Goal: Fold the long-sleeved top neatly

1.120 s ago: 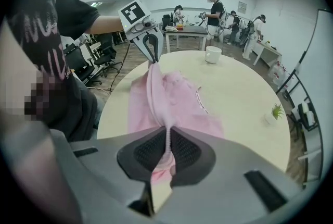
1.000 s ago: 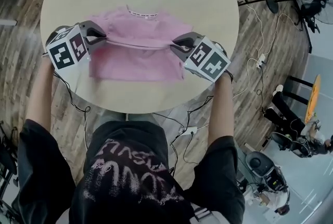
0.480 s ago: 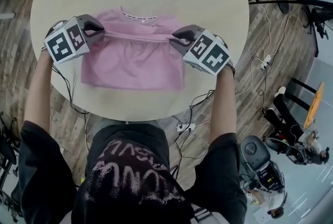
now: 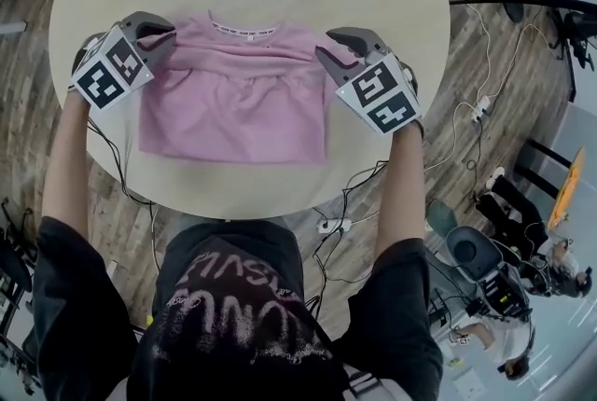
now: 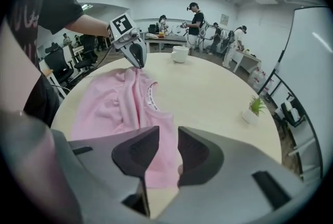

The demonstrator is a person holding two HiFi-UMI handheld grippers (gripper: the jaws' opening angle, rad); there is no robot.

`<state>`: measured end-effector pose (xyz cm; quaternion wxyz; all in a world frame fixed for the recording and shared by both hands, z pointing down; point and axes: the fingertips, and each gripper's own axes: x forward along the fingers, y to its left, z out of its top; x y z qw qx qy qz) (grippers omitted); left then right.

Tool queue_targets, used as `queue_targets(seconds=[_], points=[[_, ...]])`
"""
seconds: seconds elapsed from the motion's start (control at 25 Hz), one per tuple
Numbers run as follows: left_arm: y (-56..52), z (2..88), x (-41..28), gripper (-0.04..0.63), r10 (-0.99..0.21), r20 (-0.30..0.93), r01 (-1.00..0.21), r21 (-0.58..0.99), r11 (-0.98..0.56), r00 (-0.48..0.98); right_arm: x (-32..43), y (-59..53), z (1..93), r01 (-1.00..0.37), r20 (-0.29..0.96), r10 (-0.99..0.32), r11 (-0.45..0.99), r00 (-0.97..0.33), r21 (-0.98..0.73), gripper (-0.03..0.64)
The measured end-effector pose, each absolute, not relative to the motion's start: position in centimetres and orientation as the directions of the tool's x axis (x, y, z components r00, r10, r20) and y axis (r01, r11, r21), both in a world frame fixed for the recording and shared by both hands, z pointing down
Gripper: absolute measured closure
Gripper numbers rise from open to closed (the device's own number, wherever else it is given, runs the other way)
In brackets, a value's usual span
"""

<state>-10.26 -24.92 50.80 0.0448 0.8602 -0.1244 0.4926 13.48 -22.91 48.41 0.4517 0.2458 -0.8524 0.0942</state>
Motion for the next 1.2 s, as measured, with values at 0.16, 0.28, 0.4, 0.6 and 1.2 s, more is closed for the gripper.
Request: queue_targets(seconds=[0.16,0.28,0.4,0.6,1.2], points=[[-25.4,49.8,-10.9,0.558,-0.21,0.847,-0.291,-0.068,-0.954,0.489,14.0,-23.1,46.7,-0.533,0.779,-0.376,0.844,-0.502,0.063,0.512],[-24.9,48.6,-11.1,0.558,-0.227,0.841,-0.293,-0.086,-0.952,0.49,13.9,-21.4,46.2,-0.501,0.786,-0.346,0.864,-0.513,0.054,0.539],[-23.5,47.9,-10.7,0.558,-0.231,0.835,-0.288,-0.091,-0.953,0.5,13.6,-19.5,46.1,-0.486,0.786,-0.335,0.872,-0.52,0.05,0.569],[-20.7,46.8,-10.3,0.571,-0.257,0.821,-0.306,-0.107,-0.946,0.509,13.6,-17.2,45.6,-0.55,0.737,-0.413,0.832,-0.535,0.068,0.611],[-16.4,38.7,-6.3,0.586,-0.22,0.75,-0.117,-0.189,-0.975,0.624,16.1,-7.5,42.9,-0.857,0.601,-0.667,0.512,-0.441,-0.061,0.612]])
